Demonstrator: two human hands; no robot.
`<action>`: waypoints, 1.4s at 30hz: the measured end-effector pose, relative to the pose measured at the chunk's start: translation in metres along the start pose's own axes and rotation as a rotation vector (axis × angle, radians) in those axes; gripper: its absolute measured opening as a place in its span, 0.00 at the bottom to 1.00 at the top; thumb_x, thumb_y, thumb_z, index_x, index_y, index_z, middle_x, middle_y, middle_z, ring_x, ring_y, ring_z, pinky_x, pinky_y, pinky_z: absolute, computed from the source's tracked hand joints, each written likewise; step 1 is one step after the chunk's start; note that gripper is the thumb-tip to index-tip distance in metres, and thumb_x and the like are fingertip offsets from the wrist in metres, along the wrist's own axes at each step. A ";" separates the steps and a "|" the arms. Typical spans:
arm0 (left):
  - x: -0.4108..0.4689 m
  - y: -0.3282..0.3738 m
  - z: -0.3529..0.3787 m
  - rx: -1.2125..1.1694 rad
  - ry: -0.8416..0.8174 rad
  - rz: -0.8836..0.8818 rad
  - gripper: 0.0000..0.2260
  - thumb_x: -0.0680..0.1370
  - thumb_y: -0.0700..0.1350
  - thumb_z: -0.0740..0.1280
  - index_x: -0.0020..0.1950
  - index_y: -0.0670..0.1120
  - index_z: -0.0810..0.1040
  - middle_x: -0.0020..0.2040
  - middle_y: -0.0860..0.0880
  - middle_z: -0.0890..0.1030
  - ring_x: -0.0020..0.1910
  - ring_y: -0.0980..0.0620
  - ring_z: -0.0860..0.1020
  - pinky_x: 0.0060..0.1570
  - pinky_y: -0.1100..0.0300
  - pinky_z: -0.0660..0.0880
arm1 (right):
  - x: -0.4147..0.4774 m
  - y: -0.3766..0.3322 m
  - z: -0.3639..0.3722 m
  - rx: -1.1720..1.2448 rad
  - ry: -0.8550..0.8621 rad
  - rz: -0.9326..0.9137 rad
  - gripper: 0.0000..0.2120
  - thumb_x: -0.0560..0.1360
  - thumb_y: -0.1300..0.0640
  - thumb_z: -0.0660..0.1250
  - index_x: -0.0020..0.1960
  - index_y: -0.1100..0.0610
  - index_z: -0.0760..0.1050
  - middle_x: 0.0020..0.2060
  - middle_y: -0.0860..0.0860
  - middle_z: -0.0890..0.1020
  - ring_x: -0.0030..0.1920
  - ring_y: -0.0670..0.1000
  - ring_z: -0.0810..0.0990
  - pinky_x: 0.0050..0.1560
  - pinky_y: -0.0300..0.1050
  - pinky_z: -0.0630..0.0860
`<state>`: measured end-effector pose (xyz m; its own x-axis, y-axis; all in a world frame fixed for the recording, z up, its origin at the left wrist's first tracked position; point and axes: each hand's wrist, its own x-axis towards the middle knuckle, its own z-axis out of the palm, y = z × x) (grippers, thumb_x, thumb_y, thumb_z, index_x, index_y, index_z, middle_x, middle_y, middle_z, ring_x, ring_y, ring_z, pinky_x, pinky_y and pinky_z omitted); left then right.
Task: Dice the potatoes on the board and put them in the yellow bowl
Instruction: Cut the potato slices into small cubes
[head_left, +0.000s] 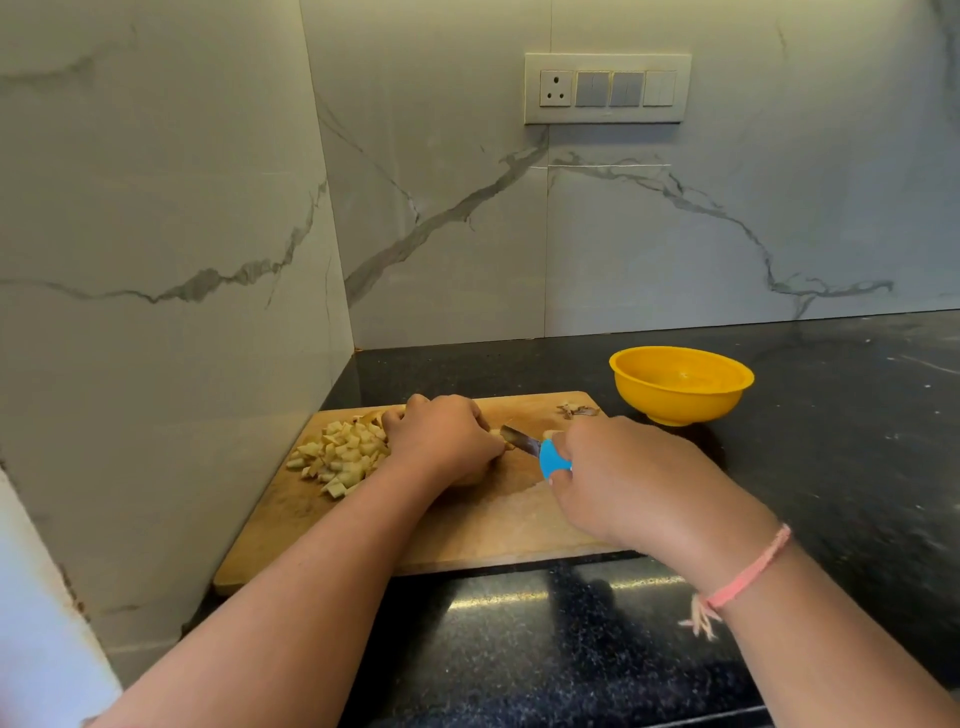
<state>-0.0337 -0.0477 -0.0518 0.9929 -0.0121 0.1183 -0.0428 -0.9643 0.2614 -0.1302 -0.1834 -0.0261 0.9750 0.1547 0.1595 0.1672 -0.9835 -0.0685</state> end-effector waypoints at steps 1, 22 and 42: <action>0.000 0.000 0.000 -0.001 -0.002 0.001 0.14 0.77 0.57 0.64 0.60 0.55 0.77 0.61 0.50 0.76 0.67 0.46 0.65 0.64 0.45 0.61 | -0.006 0.001 0.000 -0.005 -0.002 -0.002 0.13 0.80 0.52 0.58 0.64 0.52 0.69 0.34 0.46 0.67 0.40 0.48 0.73 0.31 0.39 0.65; 0.012 -0.005 0.004 -0.082 -0.022 -0.055 0.09 0.77 0.53 0.66 0.56 0.55 0.79 0.57 0.51 0.78 0.63 0.47 0.68 0.63 0.46 0.65 | 0.004 -0.001 0.014 0.129 0.085 0.041 0.20 0.81 0.47 0.54 0.71 0.48 0.65 0.62 0.49 0.76 0.55 0.50 0.76 0.42 0.40 0.69; 0.013 -0.010 0.004 -0.087 -0.002 -0.022 0.06 0.77 0.55 0.66 0.51 0.56 0.80 0.57 0.51 0.78 0.65 0.45 0.67 0.64 0.45 0.63 | -0.029 0.016 -0.010 0.099 -0.074 0.008 0.20 0.80 0.46 0.55 0.71 0.46 0.66 0.39 0.44 0.73 0.29 0.43 0.70 0.28 0.35 0.65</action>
<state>-0.0203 -0.0389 -0.0564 0.9939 0.0081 0.1097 -0.0306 -0.9376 0.3463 -0.1574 -0.2051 -0.0218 0.9839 0.1571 0.0853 0.1696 -0.9712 -0.1671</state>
